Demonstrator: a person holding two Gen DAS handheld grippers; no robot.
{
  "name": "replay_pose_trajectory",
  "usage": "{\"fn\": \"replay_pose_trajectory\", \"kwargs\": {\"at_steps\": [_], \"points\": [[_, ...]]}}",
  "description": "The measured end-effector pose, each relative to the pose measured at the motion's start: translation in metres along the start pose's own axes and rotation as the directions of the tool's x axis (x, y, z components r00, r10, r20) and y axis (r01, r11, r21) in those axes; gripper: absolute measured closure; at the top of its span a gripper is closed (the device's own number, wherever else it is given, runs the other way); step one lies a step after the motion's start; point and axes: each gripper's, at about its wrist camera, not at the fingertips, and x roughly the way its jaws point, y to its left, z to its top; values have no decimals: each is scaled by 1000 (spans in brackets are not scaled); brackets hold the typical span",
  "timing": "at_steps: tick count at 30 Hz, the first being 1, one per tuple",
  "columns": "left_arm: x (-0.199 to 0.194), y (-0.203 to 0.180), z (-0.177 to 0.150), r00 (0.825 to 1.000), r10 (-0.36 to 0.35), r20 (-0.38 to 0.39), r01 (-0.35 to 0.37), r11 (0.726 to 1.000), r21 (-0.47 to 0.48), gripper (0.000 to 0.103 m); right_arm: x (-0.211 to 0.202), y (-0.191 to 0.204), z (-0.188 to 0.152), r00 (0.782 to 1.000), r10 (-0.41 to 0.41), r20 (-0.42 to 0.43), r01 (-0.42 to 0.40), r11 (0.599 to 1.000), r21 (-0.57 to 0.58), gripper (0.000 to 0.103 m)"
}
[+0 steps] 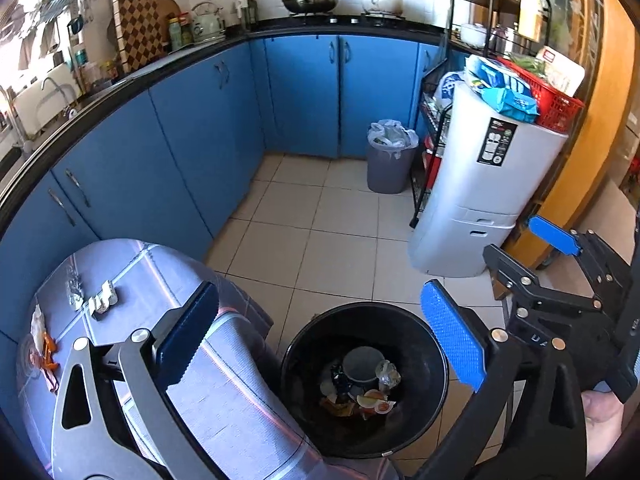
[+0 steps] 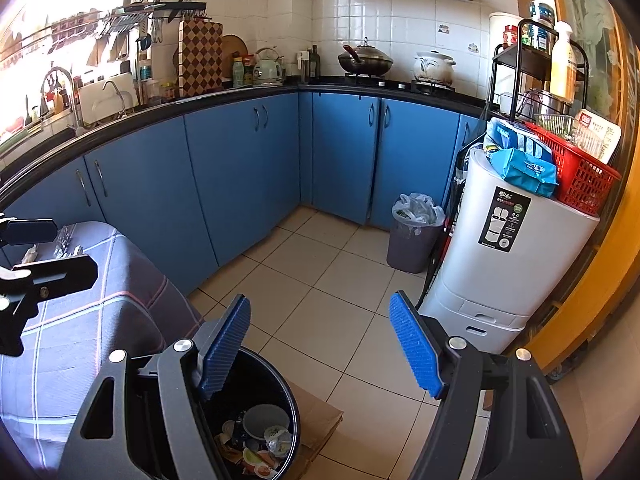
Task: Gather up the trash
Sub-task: 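Withdraw both open tools from the bin back over the table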
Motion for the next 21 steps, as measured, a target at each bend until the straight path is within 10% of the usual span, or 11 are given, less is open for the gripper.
{"fn": "replay_pose_trajectory", "kwargs": {"at_steps": [15, 21], "points": [[-9, 21, -4, 1000, 24, 12, -24, 999, -21, 3, -3, 22, 9, 999, 34, 2, -34, 999, -26, 33], [-17, 50, -6, 998, 55, 21, -53, 996, -76, 3, -9, 42, 17, 997, 64, 31, -63, 997, -50, 15]]}}
